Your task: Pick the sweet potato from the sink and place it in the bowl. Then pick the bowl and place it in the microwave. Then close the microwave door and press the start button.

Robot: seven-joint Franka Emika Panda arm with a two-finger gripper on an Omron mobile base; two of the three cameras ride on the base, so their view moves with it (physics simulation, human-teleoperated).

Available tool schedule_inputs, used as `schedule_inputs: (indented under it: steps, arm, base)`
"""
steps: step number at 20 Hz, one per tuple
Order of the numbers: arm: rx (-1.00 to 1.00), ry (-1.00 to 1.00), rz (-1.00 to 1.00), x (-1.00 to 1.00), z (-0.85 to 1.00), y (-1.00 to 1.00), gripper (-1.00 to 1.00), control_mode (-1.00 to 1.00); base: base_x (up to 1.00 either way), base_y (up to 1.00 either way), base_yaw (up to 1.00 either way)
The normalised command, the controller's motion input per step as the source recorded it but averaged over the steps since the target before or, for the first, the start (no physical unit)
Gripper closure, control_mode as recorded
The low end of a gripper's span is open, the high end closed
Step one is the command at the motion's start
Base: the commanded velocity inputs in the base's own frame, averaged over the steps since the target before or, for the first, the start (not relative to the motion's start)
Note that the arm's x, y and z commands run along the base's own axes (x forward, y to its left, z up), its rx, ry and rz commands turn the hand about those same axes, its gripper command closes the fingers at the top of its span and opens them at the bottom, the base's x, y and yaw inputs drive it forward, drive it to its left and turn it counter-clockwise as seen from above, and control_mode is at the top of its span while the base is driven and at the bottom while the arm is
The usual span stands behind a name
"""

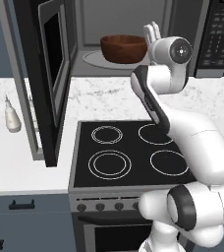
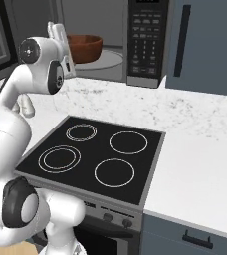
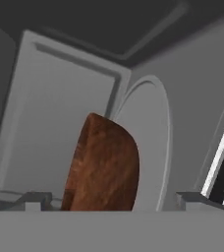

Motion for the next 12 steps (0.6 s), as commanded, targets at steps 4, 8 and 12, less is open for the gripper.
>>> schedule_inputs:
  steps: [4, 8, 12]
  arm:
    - [0.00, 0.05, 0.00, -1.00, 0.68, -0.01, -1.00, -1.00]
    - [0.00, 0.04, 0.00, -0.99, 0.19, 0.00, -1.00, -1.00]
    - [0.00, -0.02, 0.00, -0.99, -0.07, 0.00, -1.00, -1.00]
  base:
    - [0.00, 0.00, 0.00]
    - [0.00, 0.00, 0.00]
    - [0.00, 0.00, 0.00]
